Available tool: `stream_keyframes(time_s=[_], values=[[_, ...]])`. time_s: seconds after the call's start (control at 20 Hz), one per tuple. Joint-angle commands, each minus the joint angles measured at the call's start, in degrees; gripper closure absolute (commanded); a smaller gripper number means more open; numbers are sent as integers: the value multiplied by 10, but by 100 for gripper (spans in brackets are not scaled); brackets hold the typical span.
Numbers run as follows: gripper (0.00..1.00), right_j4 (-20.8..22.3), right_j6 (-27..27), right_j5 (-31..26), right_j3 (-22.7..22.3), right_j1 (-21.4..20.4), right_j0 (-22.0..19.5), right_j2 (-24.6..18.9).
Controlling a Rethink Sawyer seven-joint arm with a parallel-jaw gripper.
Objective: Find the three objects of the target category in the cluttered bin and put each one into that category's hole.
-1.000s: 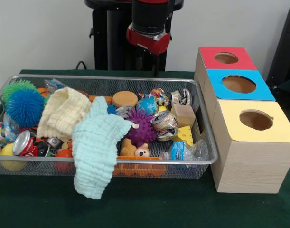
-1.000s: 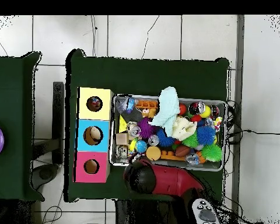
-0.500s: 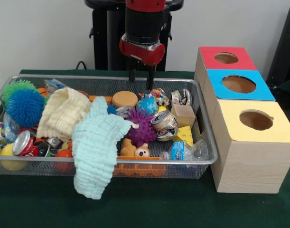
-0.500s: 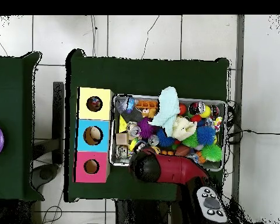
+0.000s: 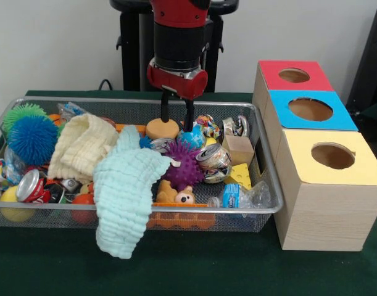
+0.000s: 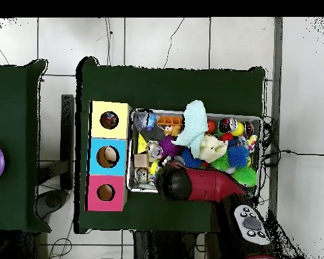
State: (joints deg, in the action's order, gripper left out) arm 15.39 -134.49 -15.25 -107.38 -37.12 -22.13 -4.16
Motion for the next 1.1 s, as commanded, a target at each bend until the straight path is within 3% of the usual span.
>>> stream_keyframes(time_s=[0.05, 0.45, 0.7, 1.1], values=[[0, 39, 25, 10, 44, 56, -2, -41], [0, 23, -50, 80, 14, 92, 46, -7], [0, 4, -77, 108, -20, 88, 65, -1], [0, 5, -61, 124, -46, 89, 48, -20]])
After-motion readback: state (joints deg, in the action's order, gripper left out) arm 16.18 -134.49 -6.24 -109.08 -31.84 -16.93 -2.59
